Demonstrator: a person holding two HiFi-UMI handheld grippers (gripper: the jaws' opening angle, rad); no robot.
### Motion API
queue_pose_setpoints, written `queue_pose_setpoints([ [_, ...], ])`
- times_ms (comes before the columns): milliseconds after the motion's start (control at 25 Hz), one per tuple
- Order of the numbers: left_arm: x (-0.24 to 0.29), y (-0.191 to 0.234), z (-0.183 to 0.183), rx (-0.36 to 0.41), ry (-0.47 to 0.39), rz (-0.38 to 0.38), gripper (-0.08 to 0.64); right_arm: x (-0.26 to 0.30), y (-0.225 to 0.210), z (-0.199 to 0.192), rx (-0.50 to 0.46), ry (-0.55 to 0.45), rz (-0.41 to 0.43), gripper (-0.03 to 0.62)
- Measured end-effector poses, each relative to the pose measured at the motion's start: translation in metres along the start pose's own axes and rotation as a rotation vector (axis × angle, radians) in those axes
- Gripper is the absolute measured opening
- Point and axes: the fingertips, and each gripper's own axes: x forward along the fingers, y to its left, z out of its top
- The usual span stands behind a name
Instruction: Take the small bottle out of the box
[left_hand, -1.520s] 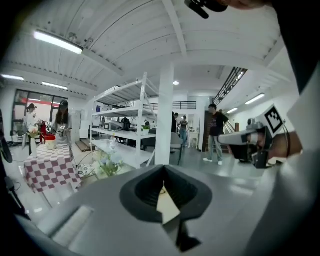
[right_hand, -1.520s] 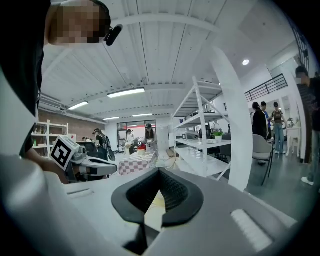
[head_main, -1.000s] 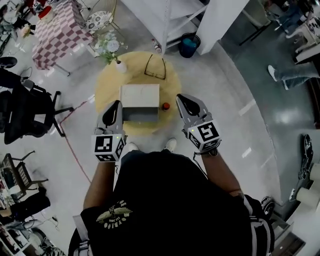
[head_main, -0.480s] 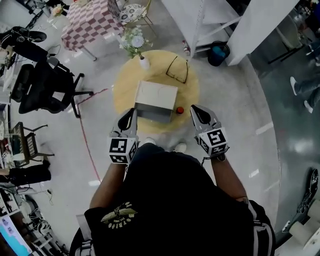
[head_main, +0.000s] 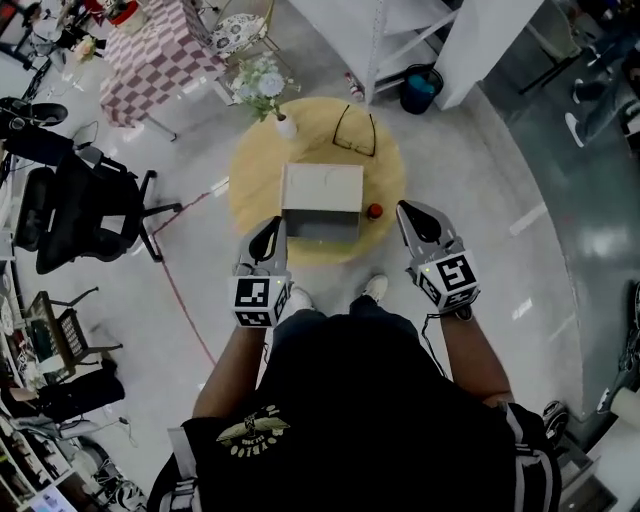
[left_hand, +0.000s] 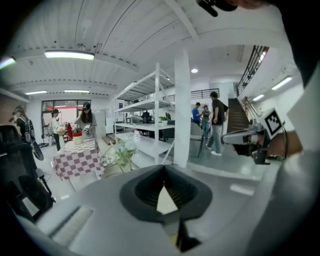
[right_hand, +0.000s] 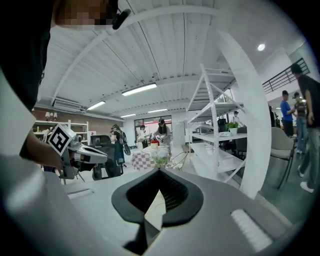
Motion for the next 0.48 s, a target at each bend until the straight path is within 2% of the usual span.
queue_pose_setpoints([
  [240, -0.011, 0.045, -0.008, 0.045, -0.056, -0.072, 0.0, 0.0, 0.036, 0.007, -0.031, 0.026, -0.129, 0.008],
  [360, -0.003, 0.057, -0.022, 0.053, -0.047, -0.098, 0.0, -0.003, 0.051, 0.006, -0.05, 0.028, -0.145, 0.008],
  [480, 0.003, 0.054, -0.022, 0.07, -0.099, -0.088, 0.0, -0.011, 0.055, 0.004, -0.072, 0.023, -0.134, 0.008],
])
